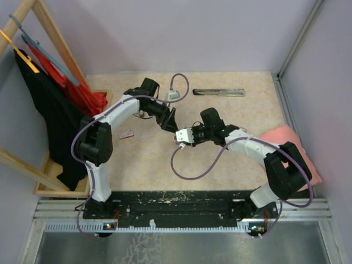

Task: Unload the staples from the stapler
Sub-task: Place the stapler at the center of the board, then move the stapler to the center of the board.

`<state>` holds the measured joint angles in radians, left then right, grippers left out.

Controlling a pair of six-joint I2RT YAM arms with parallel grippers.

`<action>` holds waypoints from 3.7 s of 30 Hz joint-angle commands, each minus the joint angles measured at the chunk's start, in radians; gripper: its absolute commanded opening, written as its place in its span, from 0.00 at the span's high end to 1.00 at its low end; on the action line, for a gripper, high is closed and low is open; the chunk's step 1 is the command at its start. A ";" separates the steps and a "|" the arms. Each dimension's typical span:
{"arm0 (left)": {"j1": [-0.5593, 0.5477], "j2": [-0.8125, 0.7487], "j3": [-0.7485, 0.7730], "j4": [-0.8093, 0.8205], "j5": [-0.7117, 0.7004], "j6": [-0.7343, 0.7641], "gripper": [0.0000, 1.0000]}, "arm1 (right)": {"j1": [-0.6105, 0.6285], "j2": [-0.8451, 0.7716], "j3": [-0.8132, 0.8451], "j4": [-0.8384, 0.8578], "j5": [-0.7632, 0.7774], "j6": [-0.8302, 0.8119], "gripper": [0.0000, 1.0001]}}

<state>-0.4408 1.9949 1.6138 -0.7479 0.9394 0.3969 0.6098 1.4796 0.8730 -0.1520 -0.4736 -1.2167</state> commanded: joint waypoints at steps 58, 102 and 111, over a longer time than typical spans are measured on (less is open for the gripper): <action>0.252 -0.357 -0.293 -0.044 0.017 0.202 0.01 | -0.286 1.094 1.373 -0.614 -0.298 -0.019 0.64; 0.316 0.080 0.072 0.133 -0.600 -0.274 0.00 | -0.294 -0.057 0.318 -0.115 -0.031 0.637 0.11; 0.315 0.137 0.073 0.134 -0.503 -0.310 0.00 | -0.294 -0.078 0.291 -0.112 -0.103 0.676 0.10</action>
<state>-0.1280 2.1113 1.6585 -0.6037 0.3630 0.1188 0.3183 1.4353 1.1584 -0.3172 -0.5323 -0.5785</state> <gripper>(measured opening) 0.995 0.898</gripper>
